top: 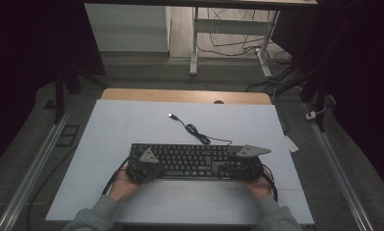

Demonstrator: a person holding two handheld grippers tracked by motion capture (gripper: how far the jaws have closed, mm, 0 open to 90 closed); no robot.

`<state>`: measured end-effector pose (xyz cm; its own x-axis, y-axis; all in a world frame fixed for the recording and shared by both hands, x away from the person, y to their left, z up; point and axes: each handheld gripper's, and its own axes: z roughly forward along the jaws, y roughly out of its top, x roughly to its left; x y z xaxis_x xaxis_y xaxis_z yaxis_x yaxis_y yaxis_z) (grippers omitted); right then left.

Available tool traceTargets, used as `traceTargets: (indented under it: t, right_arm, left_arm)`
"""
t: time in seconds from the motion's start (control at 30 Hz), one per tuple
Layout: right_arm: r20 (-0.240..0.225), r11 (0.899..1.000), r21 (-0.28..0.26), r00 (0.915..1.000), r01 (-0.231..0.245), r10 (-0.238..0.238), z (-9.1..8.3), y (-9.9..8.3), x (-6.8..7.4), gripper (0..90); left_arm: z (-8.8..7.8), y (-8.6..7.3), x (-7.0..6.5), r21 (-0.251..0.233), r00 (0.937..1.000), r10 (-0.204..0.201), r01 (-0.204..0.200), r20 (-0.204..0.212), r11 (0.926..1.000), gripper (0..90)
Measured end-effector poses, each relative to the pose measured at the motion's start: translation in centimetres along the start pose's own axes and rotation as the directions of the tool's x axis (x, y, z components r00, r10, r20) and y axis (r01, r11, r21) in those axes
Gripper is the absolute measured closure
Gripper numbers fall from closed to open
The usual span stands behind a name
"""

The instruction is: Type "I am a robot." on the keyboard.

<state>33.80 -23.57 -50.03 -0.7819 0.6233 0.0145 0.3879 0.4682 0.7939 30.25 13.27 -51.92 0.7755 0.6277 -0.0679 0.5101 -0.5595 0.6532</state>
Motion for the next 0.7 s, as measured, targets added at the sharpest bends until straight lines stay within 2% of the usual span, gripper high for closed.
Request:
traceTargets:
  t: [0.17,0.33,0.43,0.53,0.7]
  right_arm:
    - [-0.002,1.0,-0.004,1.0,-0.001,0.001,0.0,0.0,0.0,45.5]
    - [-0.003,1.0,-0.006,1.0,-0.003,0.003,0.0,0.0,-0.1,45.5]
    - [0.0,1.0,-0.001,1.0,0.002,-0.002,0.0,0.0,-0.1,45.5]
    - [0.0,1.0,0.0,1.0,0.001,-0.001,0.0,0.0,-0.1,45.4]
    - [0.004,1.0,0.001,1.0,-0.002,0.002,0.0,-0.1,-0.2,45.4]
  left_arm:
    - [-1.0,0.2,0.2,-0.064,0.9999,-0.013,0.012,-0.004,0.9978,89.0]
    - [-2.3,0.0,0.9,-0.121,0.9985,-0.055,0.053,-0.006,0.9913,88.4]
    - [-2.7,-0.1,1.4,-0.143,0.9971,-0.077,0.076,-0.002,0.9869,80.8]
    - [-3.0,-0.2,1.6,-0.16,0.995,-0.097,0.093,-0.023,0.9827,68.7]
    - [-3.3,-0.3,1.9,-0.174,0.9904,-0.126,0.115,-0.056,0.978,54.5]
